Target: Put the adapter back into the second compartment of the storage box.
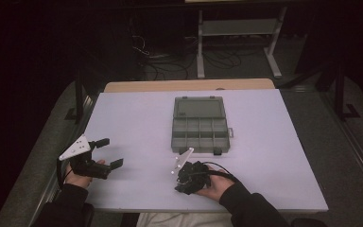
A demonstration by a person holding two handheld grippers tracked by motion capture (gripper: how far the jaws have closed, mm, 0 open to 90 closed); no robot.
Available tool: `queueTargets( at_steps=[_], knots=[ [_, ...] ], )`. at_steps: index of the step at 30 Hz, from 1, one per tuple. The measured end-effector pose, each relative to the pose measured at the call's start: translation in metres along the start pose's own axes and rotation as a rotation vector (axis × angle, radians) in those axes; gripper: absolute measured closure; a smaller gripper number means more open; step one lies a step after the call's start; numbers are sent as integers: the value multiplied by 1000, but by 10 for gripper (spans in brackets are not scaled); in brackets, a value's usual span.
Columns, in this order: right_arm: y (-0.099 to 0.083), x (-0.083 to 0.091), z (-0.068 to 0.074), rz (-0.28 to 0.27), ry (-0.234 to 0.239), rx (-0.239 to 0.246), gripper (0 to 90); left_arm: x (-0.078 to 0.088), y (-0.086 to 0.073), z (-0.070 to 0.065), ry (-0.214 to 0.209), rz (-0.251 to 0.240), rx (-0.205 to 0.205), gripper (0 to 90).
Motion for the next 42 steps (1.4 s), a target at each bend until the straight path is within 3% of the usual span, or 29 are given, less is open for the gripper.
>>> queueTargets(
  at_steps=[5,17,36,42],
  knots=[
    [0,0,-1,-2,2,-9,743,0,0,0,-1,0,-1,0],
    [1,6,-7,-28,38,-46,745,0,0,0,1,2,0,0],
    [14,40,-24,-98,5,-57,746,0,0,1,4,-3,6,0],
    [20,48,-27,-92,-4,-49,746,0,0,1,8,-6,8,0]
  ],
)
Point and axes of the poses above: each handheld gripper's, and its own axes: x roughly backward along the jaws, y roughly out of its top, z roughly to its left, the point moved 3 cm from there along -x, roughly forward along the jaws, and after that the axes turned 1 degree about -y, right-handed, at the moved point
